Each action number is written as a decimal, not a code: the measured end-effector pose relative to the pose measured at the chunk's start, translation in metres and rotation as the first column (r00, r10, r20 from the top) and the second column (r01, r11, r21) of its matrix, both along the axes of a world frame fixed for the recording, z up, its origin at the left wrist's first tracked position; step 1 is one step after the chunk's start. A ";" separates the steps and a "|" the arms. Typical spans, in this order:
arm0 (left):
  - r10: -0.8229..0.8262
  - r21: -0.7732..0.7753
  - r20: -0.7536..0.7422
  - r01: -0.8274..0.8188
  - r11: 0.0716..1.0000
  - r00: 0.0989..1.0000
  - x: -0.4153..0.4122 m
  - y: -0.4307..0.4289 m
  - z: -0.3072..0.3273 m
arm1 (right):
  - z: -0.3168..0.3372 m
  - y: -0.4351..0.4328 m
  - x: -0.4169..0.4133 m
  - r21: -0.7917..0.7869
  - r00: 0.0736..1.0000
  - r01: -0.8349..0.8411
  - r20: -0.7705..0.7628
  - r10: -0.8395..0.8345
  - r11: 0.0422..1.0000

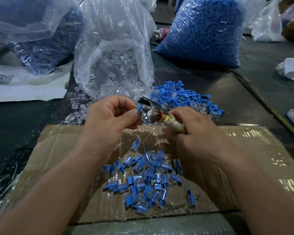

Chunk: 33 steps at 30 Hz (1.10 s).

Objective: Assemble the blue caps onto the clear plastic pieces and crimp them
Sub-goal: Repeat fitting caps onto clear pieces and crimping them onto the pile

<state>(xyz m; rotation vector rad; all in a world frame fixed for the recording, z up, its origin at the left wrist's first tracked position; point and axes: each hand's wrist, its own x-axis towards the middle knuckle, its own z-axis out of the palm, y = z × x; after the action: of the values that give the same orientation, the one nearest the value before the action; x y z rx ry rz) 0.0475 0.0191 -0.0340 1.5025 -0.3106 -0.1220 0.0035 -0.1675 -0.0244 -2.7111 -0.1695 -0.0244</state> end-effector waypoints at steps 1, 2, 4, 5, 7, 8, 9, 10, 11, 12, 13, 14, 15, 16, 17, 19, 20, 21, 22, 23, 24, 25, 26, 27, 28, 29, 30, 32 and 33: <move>0.006 0.005 0.011 -0.006 1.000 1.000 -0.001 0.000 0.000 | 0.000 0.000 0.000 -0.006 1.000 -0.002 0.009 0.002 1.000; 0.014 0.006 0.020 -0.014 1.000 1.000 -0.001 -0.001 0.000 | 0.000 0.001 0.001 -0.011 1.000 -0.003 0.021 0.004 1.000; 0.028 0.007 0.026 -0.029 1.000 0.999 -0.002 -0.001 0.000 | -0.001 0.001 0.002 -0.019 0.999 -0.001 0.040 0.002 1.000; 0.034 0.013 0.029 -0.034 0.999 0.999 -0.002 -0.002 0.000 | -0.001 0.002 0.002 -0.019 0.999 0.003 0.046 -0.002 1.000; 0.044 0.029 0.043 -0.045 0.999 0.998 -0.002 -0.003 0.000 | -0.002 0.002 0.003 -0.024 0.998 0.016 0.055 -0.014 1.000; 0.051 0.038 0.051 -0.053 0.998 0.997 -0.003 -0.003 0.000 | -0.002 0.003 0.004 -0.028 0.998 0.022 0.057 -0.021 0.999; 0.060 0.046 0.060 -0.063 0.997 0.996 -0.003 -0.004 0.000 | -0.003 0.003 0.004 -0.032 0.998 0.028 0.058 -0.026 0.999; 0.067 0.053 0.067 -0.071 0.996 0.995 -0.003 -0.004 0.000 | -0.003 0.003 0.005 -0.034 0.998 0.033 0.060 -0.031 0.999; 0.072 0.058 0.072 -0.076 0.995 0.995 -0.004 -0.004 0.000 | -0.003 0.004 0.005 -0.033 0.997 0.036 0.062 -0.034 0.999; 0.074 0.063 0.076 -0.079 0.995 0.994 -0.004 -0.004 0.000 | -0.003 0.004 0.005 -0.029 0.997 0.039 0.063 -0.037 0.999; 0.076 0.069 0.082 -0.081 0.994 0.994 -0.005 -0.004 0.001 | -0.003 0.004 0.005 -0.023 0.997 0.040 0.062 -0.039 0.999; 0.079 0.074 0.090 -0.086 0.994 0.993 -0.005 -0.004 0.001 | -0.003 0.004 0.005 -0.018 0.997 0.042 0.060 -0.041 0.999; 0.083 0.079 0.100 -0.091 0.993 0.991 -0.006 -0.005 0.002 | -0.003 0.004 0.005 -0.015 0.997 0.044 0.058 -0.043 0.999; 0.088 0.084 0.110 -0.097 0.992 0.990 -0.006 -0.006 0.002 | -0.003 0.005 0.005 -0.014 0.997 0.047 0.057 -0.046 0.999; 0.092 0.087 0.115 -0.103 0.991 0.989 -0.007 -0.006 0.003 | -0.003 0.005 0.005 -0.013 0.997 0.051 0.057 -0.050 0.999; 0.097 0.087 0.114 -0.108 0.990 0.989 -0.007 -0.007 0.004 | -0.003 0.006 0.005 -0.009 0.997 0.049 0.056 -0.049 0.999; 0.099 0.088 0.113 -0.110 0.990 0.989 -0.007 -0.007 0.004 | -0.003 0.006 0.005 -0.008 0.997 0.047 0.054 -0.046 0.999; 0.102 0.092 0.114 -0.113 0.989 0.988 -0.007 -0.007 0.004 | -0.003 0.006 0.005 -0.008 0.998 0.045 0.053 -0.044 0.999; 0.104 0.096 0.113 -0.115 0.989 0.988 -0.007 -0.007 0.004 | -0.003 0.006 0.005 -0.009 0.998 0.044 0.053 -0.044 0.999; 0.107 0.099 0.111 -0.118 0.988 0.988 -0.007 -0.007 0.004 | -0.003 0.006 0.005 -0.009 0.998 0.045 0.055 -0.044 0.999; 0.109 0.100 0.107 -0.120 0.988 0.988 -0.007 -0.007 0.004 | -0.004 0.006 0.005 -0.009 0.997 0.044 0.058 -0.044 0.999; 0.112 0.098 0.101 -0.121 0.988 0.989 -0.007 -0.007 0.004 | -0.004 0.006 0.005 -0.010 0.997 0.044 0.060 -0.043 0.999; 0.117 0.094 0.093 -0.126 0.988 0.989 -0.007 -0.007 0.003 | -0.005 0.005 0.006 -0.008 0.997 0.042 0.063 -0.041 0.999; 0.126 0.090 0.083 -0.134 0.987 0.988 -0.006 -0.006 0.003 | -0.006 0.005 0.006 -0.003 0.997 0.039 0.063 -0.038 0.999; 0.140 0.081 0.070 -0.145 0.986 0.988 -0.006 -0.006 0.003 | -0.007 0.004 0.006 -0.003 0.998 0.037 0.058 -0.036 0.999; 0.155 0.062 0.050 -0.158 0.985 0.987 -0.005 -0.004 0.003 | -0.007 0.002 0.006 -0.013 0.998 0.039 0.047 -0.038 0.999; 0.169 0.029 0.021 -0.170 0.985 0.985 -0.004 -0.003 0.004 | -0.008 -0.001 0.006 -0.035 0.999 0.045 0.033 -0.044 0.998; 0.168 -0.023 -0.022 -0.169 0.985 0.986 -0.003 0.001 0.007 | -0.008 -0.007 0.006 -0.081 0.998 0.060 -0.001 -0.060 0.995; 0.133 -0.025 -0.028 -0.134 0.991 0.991 -0.003 0.003 0.009 | -0.007 -0.008 0.006 -0.093 0.998 0.066 -0.017 -0.068 0.993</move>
<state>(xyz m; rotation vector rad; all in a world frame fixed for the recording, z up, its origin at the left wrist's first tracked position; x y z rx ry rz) 0.0444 0.0222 -0.0247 1.4890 -0.1894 -0.0303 0.0092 -0.1758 -0.0312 -2.8074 -0.0758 -0.0092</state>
